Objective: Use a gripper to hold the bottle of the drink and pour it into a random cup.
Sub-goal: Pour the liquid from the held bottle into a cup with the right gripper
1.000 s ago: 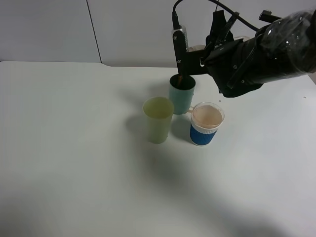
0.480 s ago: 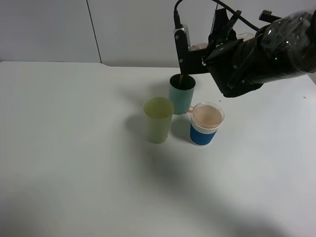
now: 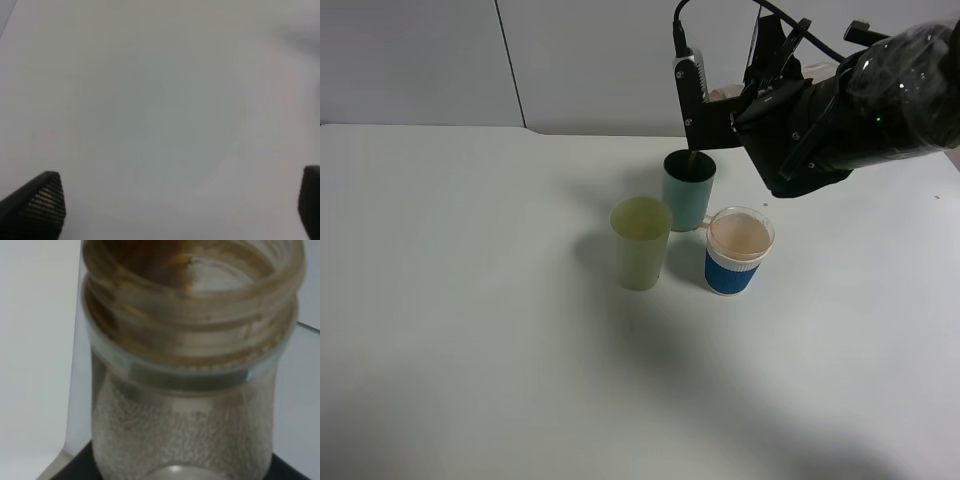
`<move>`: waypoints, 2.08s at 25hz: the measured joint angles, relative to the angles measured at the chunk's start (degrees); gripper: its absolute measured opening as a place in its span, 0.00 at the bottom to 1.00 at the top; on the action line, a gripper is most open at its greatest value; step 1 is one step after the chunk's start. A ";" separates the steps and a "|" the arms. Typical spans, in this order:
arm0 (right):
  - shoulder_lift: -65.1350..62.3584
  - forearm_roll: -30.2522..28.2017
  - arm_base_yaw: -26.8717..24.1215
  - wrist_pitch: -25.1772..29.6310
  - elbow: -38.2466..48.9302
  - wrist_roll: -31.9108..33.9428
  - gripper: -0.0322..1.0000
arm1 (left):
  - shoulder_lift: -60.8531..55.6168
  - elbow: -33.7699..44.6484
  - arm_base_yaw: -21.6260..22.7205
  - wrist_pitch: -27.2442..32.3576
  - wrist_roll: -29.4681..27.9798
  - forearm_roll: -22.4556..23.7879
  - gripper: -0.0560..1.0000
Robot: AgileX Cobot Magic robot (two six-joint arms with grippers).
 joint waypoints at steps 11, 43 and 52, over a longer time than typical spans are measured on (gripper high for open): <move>0.00 0.00 0.00 0.00 0.00 -1.81 0.38 | 0.00 0.00 0.00 0.00 0.00 0.00 0.93; 0.00 0.00 0.00 1.71 -0.06 -10.68 0.38 | 0.00 0.00 0.00 0.00 0.00 0.00 0.93; 0.00 -0.05 0.00 1.66 -0.06 -14.45 0.38 | 0.00 0.00 0.00 0.00 0.00 0.00 0.93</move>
